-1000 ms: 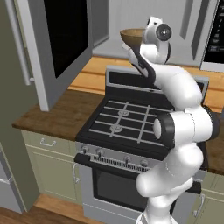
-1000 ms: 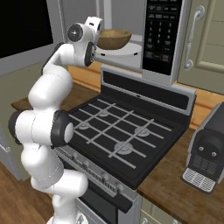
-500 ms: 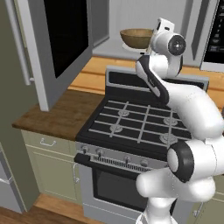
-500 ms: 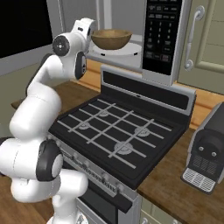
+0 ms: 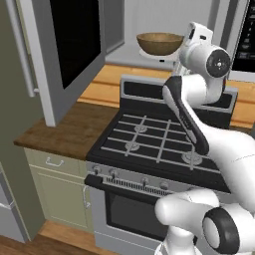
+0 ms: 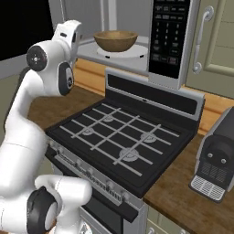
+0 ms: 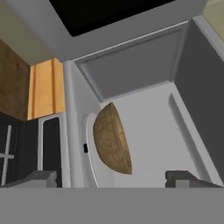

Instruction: Pick the lemon wedge from the sink and place it in the bowl. Then pick the bowl and place it in the microwave. Then close the microwave door and press the start button.

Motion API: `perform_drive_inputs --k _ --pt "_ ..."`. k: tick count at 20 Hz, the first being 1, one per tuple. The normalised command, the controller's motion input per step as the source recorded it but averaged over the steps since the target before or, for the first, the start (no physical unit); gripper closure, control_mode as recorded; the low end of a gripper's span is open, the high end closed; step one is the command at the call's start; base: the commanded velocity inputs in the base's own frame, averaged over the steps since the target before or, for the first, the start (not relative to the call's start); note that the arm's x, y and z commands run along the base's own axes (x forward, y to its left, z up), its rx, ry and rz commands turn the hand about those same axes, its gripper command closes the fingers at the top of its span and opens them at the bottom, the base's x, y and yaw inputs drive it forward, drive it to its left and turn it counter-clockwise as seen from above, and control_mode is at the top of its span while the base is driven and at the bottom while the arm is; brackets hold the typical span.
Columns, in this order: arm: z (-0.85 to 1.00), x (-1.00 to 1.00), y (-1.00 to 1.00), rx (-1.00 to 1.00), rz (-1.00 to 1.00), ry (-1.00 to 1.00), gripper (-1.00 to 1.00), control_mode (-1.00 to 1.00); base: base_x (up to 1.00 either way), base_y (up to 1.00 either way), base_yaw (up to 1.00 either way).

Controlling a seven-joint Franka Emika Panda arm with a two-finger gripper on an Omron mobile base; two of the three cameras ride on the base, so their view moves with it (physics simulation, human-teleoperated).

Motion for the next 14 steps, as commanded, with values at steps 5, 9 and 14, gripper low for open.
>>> perform_drive_inputs --k 5,9,14 --pt "0.06 -1.00 0.35 0.00 0.00 -0.05 -1.00 -1.00 0.00 0.00 0.00" --pt "0.16 -1.00 0.33 0.00 0.00 0.00 -1.00 -1.00 0.00 0.00 0.00" --pt "0.19 -1.00 0.25 0.00 0.00 0.13 -1.00 -1.00 0.00 0.00 0.00"
